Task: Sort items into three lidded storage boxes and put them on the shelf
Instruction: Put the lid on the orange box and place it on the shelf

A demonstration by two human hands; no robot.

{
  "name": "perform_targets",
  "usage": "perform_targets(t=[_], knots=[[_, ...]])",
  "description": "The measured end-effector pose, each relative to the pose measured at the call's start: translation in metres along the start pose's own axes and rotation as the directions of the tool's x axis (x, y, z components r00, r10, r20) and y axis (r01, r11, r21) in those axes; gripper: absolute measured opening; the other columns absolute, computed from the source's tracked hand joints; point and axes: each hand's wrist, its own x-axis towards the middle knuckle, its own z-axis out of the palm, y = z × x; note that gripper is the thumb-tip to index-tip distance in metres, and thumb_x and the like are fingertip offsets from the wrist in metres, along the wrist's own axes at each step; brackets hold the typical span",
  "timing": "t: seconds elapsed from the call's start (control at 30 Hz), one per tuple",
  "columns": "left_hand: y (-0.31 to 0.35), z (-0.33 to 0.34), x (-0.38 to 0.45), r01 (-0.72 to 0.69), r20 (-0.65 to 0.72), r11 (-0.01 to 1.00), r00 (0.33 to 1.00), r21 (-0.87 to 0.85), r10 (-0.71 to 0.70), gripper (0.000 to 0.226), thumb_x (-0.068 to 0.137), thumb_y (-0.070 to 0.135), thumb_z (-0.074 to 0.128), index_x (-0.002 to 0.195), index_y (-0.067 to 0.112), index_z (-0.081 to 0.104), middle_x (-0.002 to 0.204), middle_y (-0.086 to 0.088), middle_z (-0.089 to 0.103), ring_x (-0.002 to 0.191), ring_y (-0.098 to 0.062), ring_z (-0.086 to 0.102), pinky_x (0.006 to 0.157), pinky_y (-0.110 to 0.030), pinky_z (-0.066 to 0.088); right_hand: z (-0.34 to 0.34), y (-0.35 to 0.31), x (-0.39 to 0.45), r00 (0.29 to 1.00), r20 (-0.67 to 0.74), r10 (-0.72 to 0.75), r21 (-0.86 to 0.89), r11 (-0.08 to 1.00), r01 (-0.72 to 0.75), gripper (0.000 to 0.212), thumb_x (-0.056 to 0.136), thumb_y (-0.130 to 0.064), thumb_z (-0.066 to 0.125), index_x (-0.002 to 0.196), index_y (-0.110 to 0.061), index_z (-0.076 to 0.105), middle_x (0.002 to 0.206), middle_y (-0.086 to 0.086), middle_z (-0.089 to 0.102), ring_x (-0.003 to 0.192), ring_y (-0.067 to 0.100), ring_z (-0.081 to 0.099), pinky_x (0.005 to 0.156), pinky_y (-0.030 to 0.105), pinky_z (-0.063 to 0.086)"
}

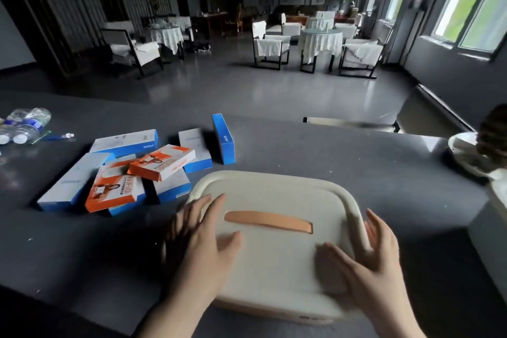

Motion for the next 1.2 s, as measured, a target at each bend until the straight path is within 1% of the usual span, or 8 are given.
perform_targets(t=[0.17, 0.33, 0.67, 0.83, 0.9, 1.0, 1.1, 1.2], knots=[[0.061, 0.046, 0.013, -0.344, 0.238, 0.939, 0.914, 0.028, 0.328, 0.057, 0.091, 0.058, 0.038, 0.145, 0.043, 0.026, 0.158, 0.017, 0.007, 0.145, -0.003, 0.000, 0.117, -0.030, -0.007, -0.001, 0.005, -0.003, 0.974, -0.005, 0.224, 0.366, 0.907, -0.207, 0.092, 0.060, -0.015, 0.087, 0.135, -0.033, 0.038, 0.132, -0.015, 0.048, 0.114, -0.005, 0.050, 0.104, 0.028, 0.039], [0.065, 0.065, 0.014, -0.419, 0.273, 0.907, 0.878, 0.042, 0.393, 0.056, 0.092, 0.060, 0.027, 0.146, 0.045, 0.019, 0.158, 0.021, 0.004, 0.144, 0.000, -0.004, 0.114, -0.029, -0.011, -0.005, 0.006, -0.002, 0.928, 0.140, 0.344, 0.519, 0.773, -0.365, 0.064, 0.057, -0.016, 0.086, 0.115, -0.028, 0.061, 0.096, -0.013, 0.074, 0.083, 0.004, 0.069, 0.060, 0.014, 0.051], [0.065, 0.065, 0.013, -0.413, 0.285, 0.908, 0.881, 0.072, 0.378, 0.056, 0.092, 0.062, 0.027, 0.145, 0.047, 0.018, 0.157, 0.021, 0.006, 0.143, -0.001, 0.000, 0.114, -0.030, -0.007, -0.004, 0.007, -0.003, 0.959, -0.085, 0.269, 0.374, 0.901, -0.220, 0.053, 0.061, -0.011, 0.088, 0.101, -0.039, 0.066, 0.096, -0.018, 0.073, 0.093, 0.004, 0.067, 0.086, 0.026, 0.052], [0.068, 0.064, 0.013, -0.411, 0.272, 0.912, 0.877, -0.001, 0.396, 0.055, 0.092, 0.058, 0.035, 0.144, 0.042, 0.027, 0.157, 0.017, 0.014, 0.143, -0.003, 0.007, 0.114, -0.027, -0.005, -0.011, 0.003, -0.006, 0.978, -0.112, 0.178, 0.146, 0.976, -0.161, 0.065, 0.063, -0.023, 0.087, 0.122, -0.030, 0.061, 0.100, -0.022, 0.068, 0.094, -0.009, 0.061, 0.086, 0.020, 0.046], [0.063, 0.053, 0.013, -0.337, 0.215, 0.938, 0.913, -0.080, 0.346, 0.052, 0.092, 0.051, 0.044, 0.142, 0.038, 0.036, 0.156, 0.017, 0.020, 0.142, -0.005, 0.015, 0.115, -0.025, -0.002, -0.017, -0.004, -0.009, 0.996, -0.084, -0.032, -0.183, 0.983, 0.016, 0.061, 0.070, -0.028, 0.082, 0.126, -0.028, 0.057, 0.120, -0.014, 0.063, 0.114, 0.004, 0.057, 0.094, 0.027, 0.044], [0.031, 0.028, 0.019, -0.179, 0.083, 0.983, 0.980, -0.046, 0.182, 0.050, 0.092, 0.042, 0.051, 0.140, 0.032, 0.042, 0.154, 0.013, 0.028, 0.142, -0.009, 0.021, 0.118, -0.032, 0.005, -0.009, -0.021, -0.012, 0.909, 0.117, -0.401, -0.608, 0.694, 0.385, 0.050, 0.083, -0.033, 0.059, 0.131, -0.020, 0.055, 0.142, 0.004, 0.049, 0.134, 0.025, 0.042, 0.110, 0.039, 0.028], [-0.014, 0.001, 0.026, 0.047, 0.109, 0.999, 0.993, 0.025, -0.049, 0.058, 0.092, 0.043, 0.051, 0.146, 0.028, 0.033, 0.156, 0.008, 0.023, 0.143, -0.015, 0.018, 0.117, -0.035, 0.010, 0.020, -0.042, -0.016, 0.864, 0.426, -0.268, -0.634, 0.593, 0.497, 0.070, 0.082, -0.061, 0.018, 0.143, -0.034, 0.038, 0.153, 0.000, 0.033, 0.142, 0.020, 0.031, 0.116, 0.037, 0.019], [-0.031, -0.014, 0.027, 0.496, 0.355, 0.796, 0.855, -0.347, -0.378, 0.073, 0.088, 0.041, 0.061, 0.149, 0.026, 0.023, 0.152, -0.005, 0.030, 0.135, -0.025, 0.035, 0.108, -0.040, 0.030, 0.048, -0.045, -0.016, 0.797, 0.587, -0.142, -0.632, 0.536, 0.561, 0.084, 0.070, -0.071, -0.013, 0.149, -0.041, -0.009, 0.160, -0.006, -0.008, 0.146, 0.011, -0.012, 0.118, 0.035, -0.005]])
